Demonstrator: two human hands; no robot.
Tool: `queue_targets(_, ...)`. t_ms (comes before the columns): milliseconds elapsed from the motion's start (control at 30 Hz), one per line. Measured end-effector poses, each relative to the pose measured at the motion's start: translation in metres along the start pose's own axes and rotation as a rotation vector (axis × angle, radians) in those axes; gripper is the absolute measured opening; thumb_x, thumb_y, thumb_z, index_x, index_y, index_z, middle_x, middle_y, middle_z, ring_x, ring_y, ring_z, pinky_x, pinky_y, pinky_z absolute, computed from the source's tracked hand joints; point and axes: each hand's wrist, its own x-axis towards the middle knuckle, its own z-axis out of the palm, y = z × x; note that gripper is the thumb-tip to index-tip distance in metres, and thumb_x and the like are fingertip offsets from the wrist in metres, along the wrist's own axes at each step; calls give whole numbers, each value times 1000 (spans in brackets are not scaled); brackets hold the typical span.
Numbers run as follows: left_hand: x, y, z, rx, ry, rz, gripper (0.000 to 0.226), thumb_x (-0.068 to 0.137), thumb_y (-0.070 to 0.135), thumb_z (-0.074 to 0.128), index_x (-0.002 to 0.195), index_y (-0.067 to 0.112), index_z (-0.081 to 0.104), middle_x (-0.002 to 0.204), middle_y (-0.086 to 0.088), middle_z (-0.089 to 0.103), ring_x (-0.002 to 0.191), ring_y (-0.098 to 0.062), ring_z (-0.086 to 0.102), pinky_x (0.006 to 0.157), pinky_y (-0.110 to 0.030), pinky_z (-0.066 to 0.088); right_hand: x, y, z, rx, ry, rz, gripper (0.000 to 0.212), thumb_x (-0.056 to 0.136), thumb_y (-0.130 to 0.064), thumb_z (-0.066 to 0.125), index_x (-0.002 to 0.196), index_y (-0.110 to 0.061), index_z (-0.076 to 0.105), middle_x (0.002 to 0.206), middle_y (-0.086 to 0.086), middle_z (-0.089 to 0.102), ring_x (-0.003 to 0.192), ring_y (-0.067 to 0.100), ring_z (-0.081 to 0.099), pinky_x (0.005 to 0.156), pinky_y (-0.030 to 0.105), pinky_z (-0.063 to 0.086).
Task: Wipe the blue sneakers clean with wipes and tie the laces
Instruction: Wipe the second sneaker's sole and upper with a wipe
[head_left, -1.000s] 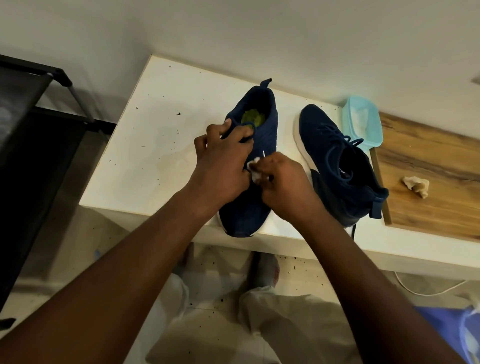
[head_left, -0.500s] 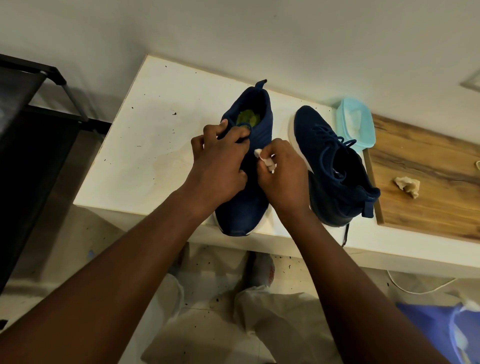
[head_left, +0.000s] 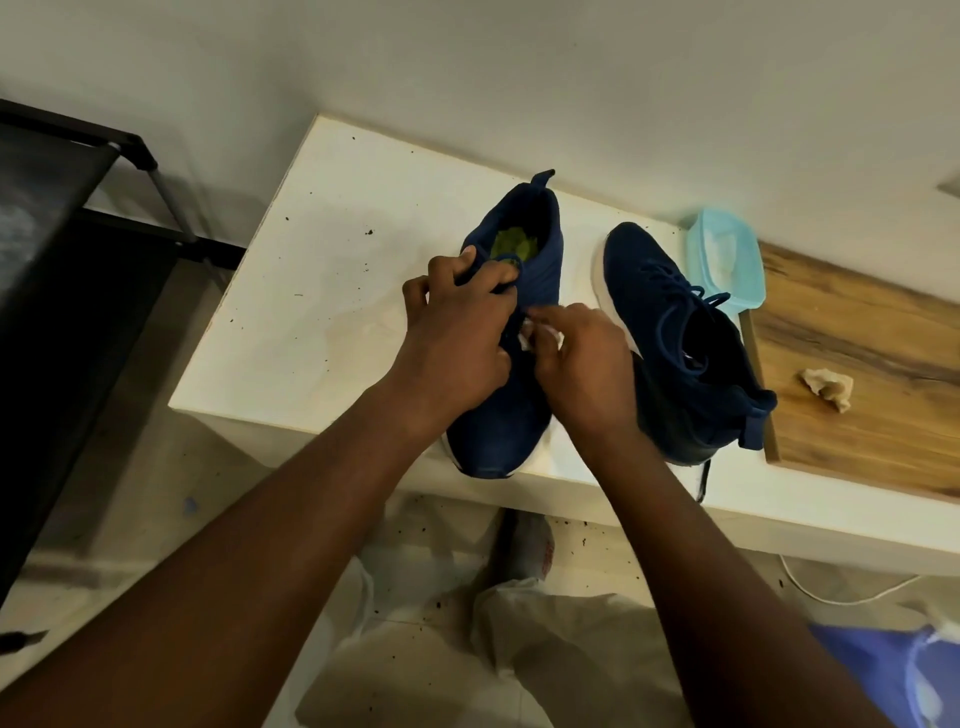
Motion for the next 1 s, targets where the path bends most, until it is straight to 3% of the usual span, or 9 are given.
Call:
queue_targets(67,-1,1,-1,11,-4,-5,66,86,24,70,147,23,47,158,12,32,150,-28,14,111,-43,22,-4,7,-5,-2,-146,-10,20,94,-14,61,100,-22,78,92,3,73,80,20,62,62,28,44)
queue_targets(133,0,2,-1,5,-11,-6,66,86,24,70,148,23,46,159,13,30,150,-27,13,112,-43,21,-7,17,-12,5,-254,-2,16,89,-19,68,95,-28,79,92,-3,74,79,15,62,65,27,50)
queue_targets(333,1,3,0,20,-21,-9,65,86,22,69,147,22,48,159,12,31,150,-29,14,111,-44,23,10,9,2,-192,64,11,18,95,-18,58,98,-17,75,85,5,64,84,25,57,60,36,47)
queue_targets(433,1,2,-1,20,-24,-18,62,87,22,67,147,23,48,159,13,30,150,-29,13,111,-45,23,0,-2,13,-124,-44,-50,18,95,-15,56,96,-13,74,84,7,60,77,25,57,57,29,34)
queue_targets(533,1,3,-2,18,-22,-15,62,87,23,68,146,24,48,158,13,31,150,-28,13,112,-44,22,-4,8,4,-31,-171,-94,21,93,-15,58,103,-20,76,93,2,70,81,24,63,63,32,47)
queue_targets(633,1,2,-1,17,-27,-5,64,86,23,69,146,23,48,159,13,30,150,-29,13,112,-45,22,6,18,1,2,-72,-3,25,90,-20,63,111,-30,74,95,-4,74,83,20,65,72,39,56)
queue_targets(767,1,2,0,14,-25,-12,64,87,23,69,146,23,48,159,13,30,150,-29,13,112,-45,23,10,19,10,8,74,111,24,90,-33,70,114,-31,74,112,-2,60,107,20,49,87,36,48)
queue_targets(833,1,3,0,12,-21,-12,63,86,24,70,146,23,48,159,13,30,150,-28,13,112,-44,23,8,19,7,63,73,120,17,92,-32,69,107,-30,77,112,-1,61,106,20,51,88,37,48)
queue_targets(1000,1,1,-2,8,-22,-4,63,87,27,70,146,24,48,158,15,30,150,-27,13,111,-42,21,-6,11,-6,99,-290,-63,17,92,-14,67,97,-23,80,93,-1,72,82,18,64,75,38,55)
